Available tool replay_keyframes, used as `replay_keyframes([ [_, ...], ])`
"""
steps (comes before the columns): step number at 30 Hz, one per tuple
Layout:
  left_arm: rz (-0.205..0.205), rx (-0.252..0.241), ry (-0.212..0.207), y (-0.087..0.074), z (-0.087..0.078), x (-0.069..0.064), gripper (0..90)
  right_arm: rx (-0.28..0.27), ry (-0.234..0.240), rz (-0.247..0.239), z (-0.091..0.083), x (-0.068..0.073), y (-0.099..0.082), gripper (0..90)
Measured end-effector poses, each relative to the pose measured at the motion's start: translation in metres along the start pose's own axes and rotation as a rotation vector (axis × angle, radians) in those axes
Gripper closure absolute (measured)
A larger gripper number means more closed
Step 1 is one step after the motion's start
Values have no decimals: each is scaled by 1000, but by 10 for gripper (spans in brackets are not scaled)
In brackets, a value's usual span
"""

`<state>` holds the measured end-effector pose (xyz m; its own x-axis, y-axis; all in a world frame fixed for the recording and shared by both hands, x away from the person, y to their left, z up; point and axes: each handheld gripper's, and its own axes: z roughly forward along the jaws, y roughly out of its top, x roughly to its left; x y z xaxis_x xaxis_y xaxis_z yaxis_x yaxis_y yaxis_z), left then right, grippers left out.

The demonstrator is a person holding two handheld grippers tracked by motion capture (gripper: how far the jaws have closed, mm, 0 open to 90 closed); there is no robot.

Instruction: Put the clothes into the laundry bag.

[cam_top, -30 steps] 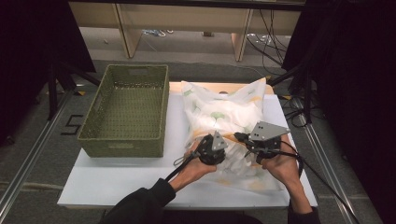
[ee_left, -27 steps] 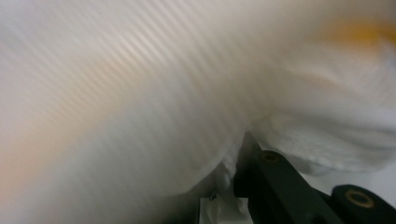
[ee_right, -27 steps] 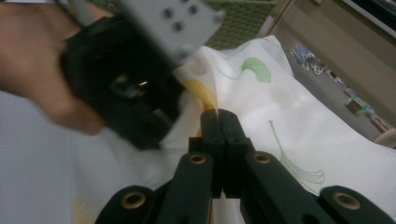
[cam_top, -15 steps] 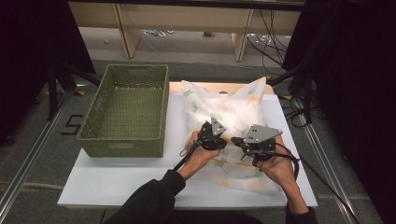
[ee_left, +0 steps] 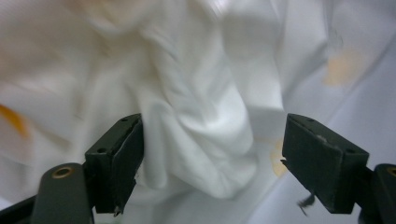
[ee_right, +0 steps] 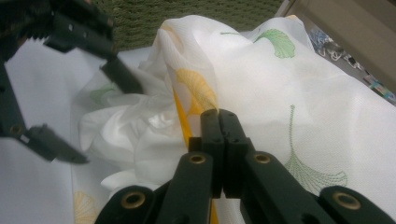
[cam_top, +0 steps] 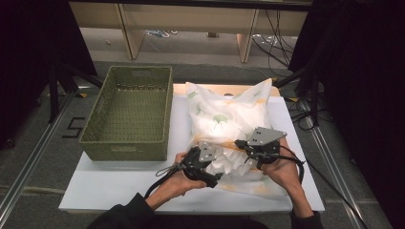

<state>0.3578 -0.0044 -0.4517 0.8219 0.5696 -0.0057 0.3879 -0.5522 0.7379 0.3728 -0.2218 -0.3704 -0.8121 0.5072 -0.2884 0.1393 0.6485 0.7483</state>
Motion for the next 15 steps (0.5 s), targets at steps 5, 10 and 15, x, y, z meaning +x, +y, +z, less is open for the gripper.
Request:
replay_keyframes([
  [5,-1,0,9,7,25,4,587,-5,-1,-6,-1,0,1,900],
  [10,45,-9,50,14,36,4,767,-7,0,-1,-2,-1,-1,900],
  [15,49,-27,53,22,41,6,851,-2,3,-4,-2,1,0,900],
])
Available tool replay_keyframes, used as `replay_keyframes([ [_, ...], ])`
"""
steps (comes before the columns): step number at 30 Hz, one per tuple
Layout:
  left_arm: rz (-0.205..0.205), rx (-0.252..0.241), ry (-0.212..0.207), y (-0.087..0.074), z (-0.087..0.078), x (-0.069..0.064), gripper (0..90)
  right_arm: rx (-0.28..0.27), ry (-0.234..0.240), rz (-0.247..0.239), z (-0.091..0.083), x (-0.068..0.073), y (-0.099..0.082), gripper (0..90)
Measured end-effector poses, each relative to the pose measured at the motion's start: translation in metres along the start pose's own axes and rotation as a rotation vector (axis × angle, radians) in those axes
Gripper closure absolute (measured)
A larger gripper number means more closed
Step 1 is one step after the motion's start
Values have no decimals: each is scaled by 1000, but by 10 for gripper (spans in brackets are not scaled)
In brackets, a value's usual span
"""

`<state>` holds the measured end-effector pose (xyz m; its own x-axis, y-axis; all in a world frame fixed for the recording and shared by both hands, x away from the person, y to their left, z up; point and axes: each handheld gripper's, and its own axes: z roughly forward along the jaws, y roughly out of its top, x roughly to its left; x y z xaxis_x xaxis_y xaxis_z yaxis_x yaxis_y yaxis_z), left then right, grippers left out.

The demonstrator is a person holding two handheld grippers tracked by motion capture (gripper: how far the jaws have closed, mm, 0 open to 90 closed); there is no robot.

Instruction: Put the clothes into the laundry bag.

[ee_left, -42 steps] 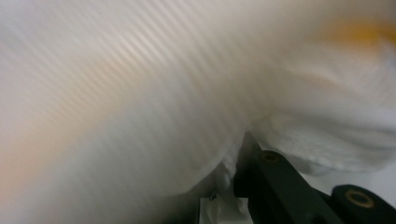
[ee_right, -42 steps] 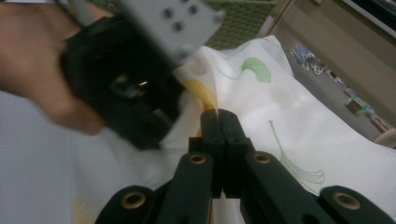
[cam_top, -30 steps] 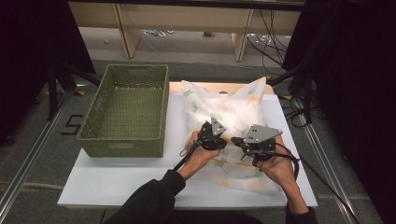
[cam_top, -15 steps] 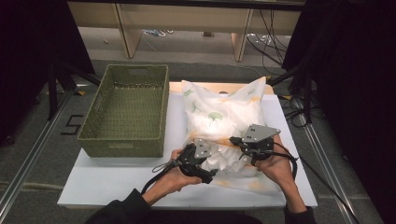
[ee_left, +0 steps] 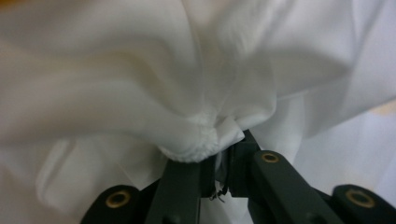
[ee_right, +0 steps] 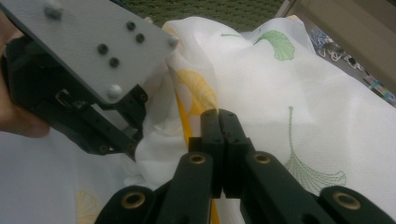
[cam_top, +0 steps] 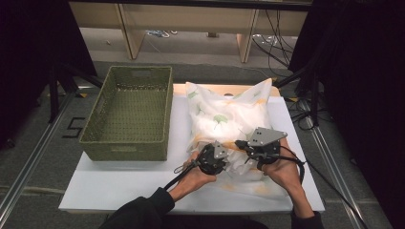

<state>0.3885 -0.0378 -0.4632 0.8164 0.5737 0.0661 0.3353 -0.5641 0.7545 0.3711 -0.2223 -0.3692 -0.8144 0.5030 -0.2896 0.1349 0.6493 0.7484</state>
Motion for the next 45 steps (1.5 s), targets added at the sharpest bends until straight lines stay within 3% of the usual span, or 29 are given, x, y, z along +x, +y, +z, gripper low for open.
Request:
replay_keyframes([
  [2,-42,-39,19,4,3,1,858,3,-2,1,-1,0,1,900],
  [4,-28,-31,27,10,4,8,862,3,1,-6,-2,0,1,900],
  [10,-138,-114,100,23,19,19,864,11,16,0,-2,1,1,900],
  [12,-135,-125,134,29,21,21,864,17,20,9,-2,2,1,900],
  [15,-152,-218,192,38,24,24,864,7,18,0,-2,1,1,900],
  [16,-150,-227,199,39,26,25,862,5,17,-1,-2,0,1,900],
  [17,-175,-232,198,38,28,26,858,8,17,4,-2,1,0,900],
  [18,-170,-212,189,35,30,27,854,12,18,8,-2,1,0,900],
  [20,-121,-181,206,31,33,29,839,23,29,31,-1,1,-1,900],
  [21,-117,-178,203,29,34,29,828,22,29,18,1,1,-2,900],
  [22,-101,-146,179,27,33,31,809,29,34,19,3,2,-3,900],
  [23,-112,-128,154,25,31,31,775,38,37,19,5,2,-4,900],
  [26,-134,-135,109,19,21,25,613,39,38,24,7,2,-5,900],
  [27,-122,-103,96,17,13,24,551,36,37,23,6,1,-5,900],
  [30,-129,-83,63,9,0,18,409,34,37,25,6,1,-5,900],
  [34,-109,-42,16,-3,-21,7,319,34,35,27,6,0,-5,900],
  [36,-81,-32,2,-5,-27,0,305,35,35,32,7,0,-5,900],
  [39,-106,-57,-53,-2,-23,-10,283,34,33,24,7,0,-5,900],
  [40,-95,-53,-62,1,-19,-9,273,33,31,26,7,1,-4,900],
  [42,-112,-46,-34,5,-9,-8,295,33,31,27,7,1,-4,900],
  [43,-125,-55,-36,7,-6,-6,343,33,31,28,6,1,-4,900],
  [45,-206,-107,-47,13,4,-4,451,32,29,27,6,1,-4,900],
])
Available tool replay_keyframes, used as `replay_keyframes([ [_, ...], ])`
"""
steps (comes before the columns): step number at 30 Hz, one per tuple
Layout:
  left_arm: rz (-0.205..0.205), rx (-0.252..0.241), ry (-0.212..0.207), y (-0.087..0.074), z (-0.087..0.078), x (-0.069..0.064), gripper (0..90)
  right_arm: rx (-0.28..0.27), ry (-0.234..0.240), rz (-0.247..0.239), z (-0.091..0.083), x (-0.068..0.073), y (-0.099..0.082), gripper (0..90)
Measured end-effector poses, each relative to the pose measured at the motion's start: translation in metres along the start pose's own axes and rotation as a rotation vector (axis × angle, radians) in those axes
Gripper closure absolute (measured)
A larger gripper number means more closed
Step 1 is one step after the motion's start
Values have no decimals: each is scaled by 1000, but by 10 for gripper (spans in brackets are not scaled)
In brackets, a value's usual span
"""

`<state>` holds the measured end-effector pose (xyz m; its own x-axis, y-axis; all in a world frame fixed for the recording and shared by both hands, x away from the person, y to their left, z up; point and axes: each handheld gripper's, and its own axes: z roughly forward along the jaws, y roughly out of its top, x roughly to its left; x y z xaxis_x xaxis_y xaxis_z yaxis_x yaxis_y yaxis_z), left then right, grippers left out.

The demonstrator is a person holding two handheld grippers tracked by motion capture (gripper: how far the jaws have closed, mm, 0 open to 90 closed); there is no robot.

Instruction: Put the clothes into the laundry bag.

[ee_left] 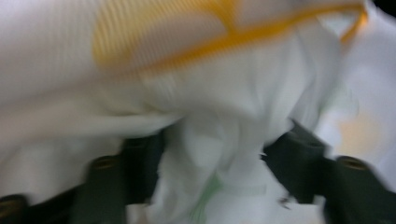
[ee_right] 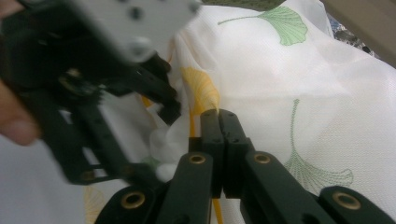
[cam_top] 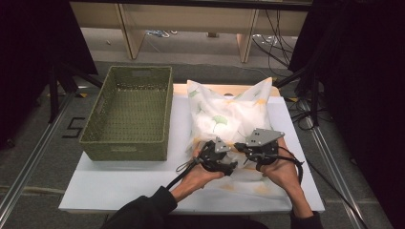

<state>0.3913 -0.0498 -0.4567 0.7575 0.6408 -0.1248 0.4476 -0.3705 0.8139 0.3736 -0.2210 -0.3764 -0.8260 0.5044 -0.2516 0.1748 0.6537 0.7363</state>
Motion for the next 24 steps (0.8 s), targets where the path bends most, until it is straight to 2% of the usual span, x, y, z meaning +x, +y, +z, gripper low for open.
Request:
replay_keyframes([
  [1,-5,-18,6,1,3,0,573,0,2,-1,0,0,0,900],
  [2,22,-25,15,4,5,1,643,0,2,-1,0,0,0,900],
  [3,68,-42,77,6,10,2,765,1,3,-2,0,0,-1,900],
  [4,110,-6,96,9,10,6,819,9,8,7,-1,0,-1,900],
  [6,88,-25,129,12,15,11,856,17,12,4,-1,-2,-2,900],
  [7,95,-29,150,14,16,13,861,29,22,9,-1,-1,-3,900],
  [8,89,-69,191,17,19,13,862,37,28,11,-1,-1,-3,900],
  [9,123,-101,246,19,22,14,863,40,29,7,0,-1,-3,900],
  [10,182,-136,308,22,24,16,864,39,35,26,0,0,-3,900],
  [11,195,-157,336,22,28,18,864,28,29,28,1,-1,-3,900],
  [12,163,-150,341,22,31,22,862,32,26,28,2,-2,-3,900],
  [13,157,-140,338,21,34,23,856,41,34,42,3,-1,-4,900],
  [15,209,-119,345,15,36,22,827,52,38,38,6,-2,-7,900],
  [16,216,-116,330,11,36,20,784,53,38,33,8,-3,-8,900],
  [17,253,-65,307,9,29,21,737,65,43,49,10,-2,-9,900],
  [18,258,-39,284,7,23,20,684,67,46,42,11,-2,-10,900],
  [19,246,-19,260,5,17,19,621,75,47,56,12,-2,-11,900],
  [20,183,-42,253,1,14,15,554,79,49,59,12,-1,-11,900],
  [21,161,-37,248,-2,8,13,491,76,51,55,13,-2,-11,900],
  [22,219,25,219,-4,-6,14,451,76,44,56,13,-1,-10,900],
  [23,221,17,209,-7,-10,13,412,75,51,61,13,1,-10,900],
  [24,201,16,200,-12,-16,11,387,77,54,51,13,1,-10,900],
])
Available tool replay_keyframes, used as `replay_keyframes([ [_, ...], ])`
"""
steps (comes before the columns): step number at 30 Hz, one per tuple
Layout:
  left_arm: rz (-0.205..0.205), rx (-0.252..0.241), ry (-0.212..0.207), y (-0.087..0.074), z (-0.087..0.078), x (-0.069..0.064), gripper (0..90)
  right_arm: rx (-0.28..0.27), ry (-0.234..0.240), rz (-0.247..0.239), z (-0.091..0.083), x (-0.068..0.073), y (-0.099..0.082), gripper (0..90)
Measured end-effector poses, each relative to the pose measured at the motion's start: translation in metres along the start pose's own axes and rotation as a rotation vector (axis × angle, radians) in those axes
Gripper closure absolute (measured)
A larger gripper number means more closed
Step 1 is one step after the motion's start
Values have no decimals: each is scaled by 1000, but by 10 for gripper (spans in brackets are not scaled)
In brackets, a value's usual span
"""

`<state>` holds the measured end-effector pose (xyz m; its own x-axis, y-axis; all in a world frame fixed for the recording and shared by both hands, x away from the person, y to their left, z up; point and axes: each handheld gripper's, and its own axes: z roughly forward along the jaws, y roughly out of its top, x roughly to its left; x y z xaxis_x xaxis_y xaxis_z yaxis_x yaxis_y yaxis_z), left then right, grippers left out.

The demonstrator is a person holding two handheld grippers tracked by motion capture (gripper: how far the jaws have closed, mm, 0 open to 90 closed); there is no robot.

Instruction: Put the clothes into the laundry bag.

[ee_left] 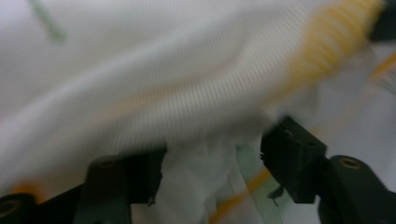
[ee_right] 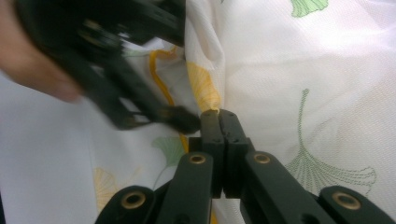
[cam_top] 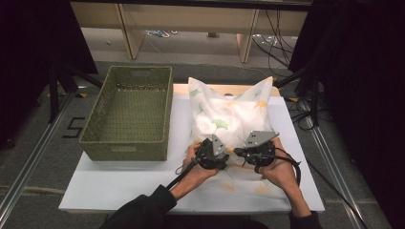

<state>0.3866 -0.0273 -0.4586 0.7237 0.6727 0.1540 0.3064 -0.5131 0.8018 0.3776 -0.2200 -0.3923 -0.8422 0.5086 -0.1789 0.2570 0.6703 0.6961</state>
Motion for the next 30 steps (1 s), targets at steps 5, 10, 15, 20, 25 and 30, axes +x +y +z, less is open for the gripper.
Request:
replay_keyframes([
  [5,8,36,-24,-20,-28,6,363,-2,31,-26,-2,3,2,900],
  [10,-51,77,-63,-26,-21,8,385,9,35,-15,-3,10,1,900],
  [15,-84,112,-86,-23,3,16,599,18,50,-29,-2,12,-2,900],
  [20,-132,44,-45,-9,26,21,852,28,64,-23,4,13,-6,900],
  [25,-186,-11,-4,4,38,20,870,42,95,10,10,13,-11,900],
  [30,-113,90,-69,-4,27,15,645,82,115,13,23,16,-17,900],
])
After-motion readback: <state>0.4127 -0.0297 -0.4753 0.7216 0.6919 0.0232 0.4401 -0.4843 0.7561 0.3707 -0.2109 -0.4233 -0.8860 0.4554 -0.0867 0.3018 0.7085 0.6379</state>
